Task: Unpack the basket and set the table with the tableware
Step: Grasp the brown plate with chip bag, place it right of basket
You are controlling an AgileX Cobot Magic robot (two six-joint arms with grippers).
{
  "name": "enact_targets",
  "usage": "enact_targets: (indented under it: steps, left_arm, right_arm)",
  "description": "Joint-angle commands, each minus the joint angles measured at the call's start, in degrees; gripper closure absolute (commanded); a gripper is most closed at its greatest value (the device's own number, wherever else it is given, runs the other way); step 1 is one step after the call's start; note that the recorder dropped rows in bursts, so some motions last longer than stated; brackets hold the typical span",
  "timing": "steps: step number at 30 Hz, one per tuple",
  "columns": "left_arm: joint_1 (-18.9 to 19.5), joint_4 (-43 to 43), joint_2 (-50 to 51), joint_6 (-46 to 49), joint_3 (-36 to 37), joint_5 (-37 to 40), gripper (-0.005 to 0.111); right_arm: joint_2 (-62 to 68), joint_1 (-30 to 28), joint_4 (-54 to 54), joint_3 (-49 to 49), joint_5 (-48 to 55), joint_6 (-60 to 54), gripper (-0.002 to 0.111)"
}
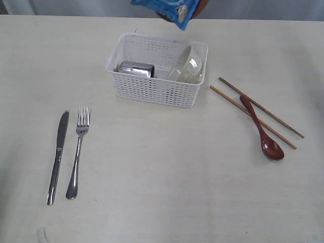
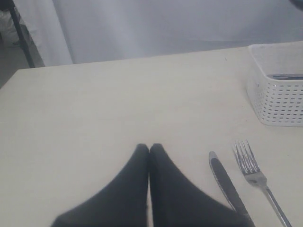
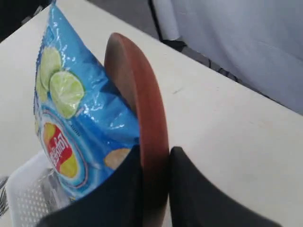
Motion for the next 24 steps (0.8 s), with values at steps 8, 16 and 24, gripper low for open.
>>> enact_targets:
  steps: [8,16,24]
  left_arm:
    - [-0.3,0.2,-0.1,-0.1,0.1,0.0,0.107]
    - [-0.3,0.2,-0.1,-0.1,0.1,0.0,0.107]
    - [-0.3,0.2,-0.1,-0.1,0.1,0.0,0.107]
  right_arm:
    - [14.5,-19.1,0.2,3.6,9.1,25.7,0.109]
    - [17.1,-19.2,0.1,7.8,4.6,25.7,0.108]
    - [17.1,-19.5,-3.7,7.7,4.3,25.2,0.085]
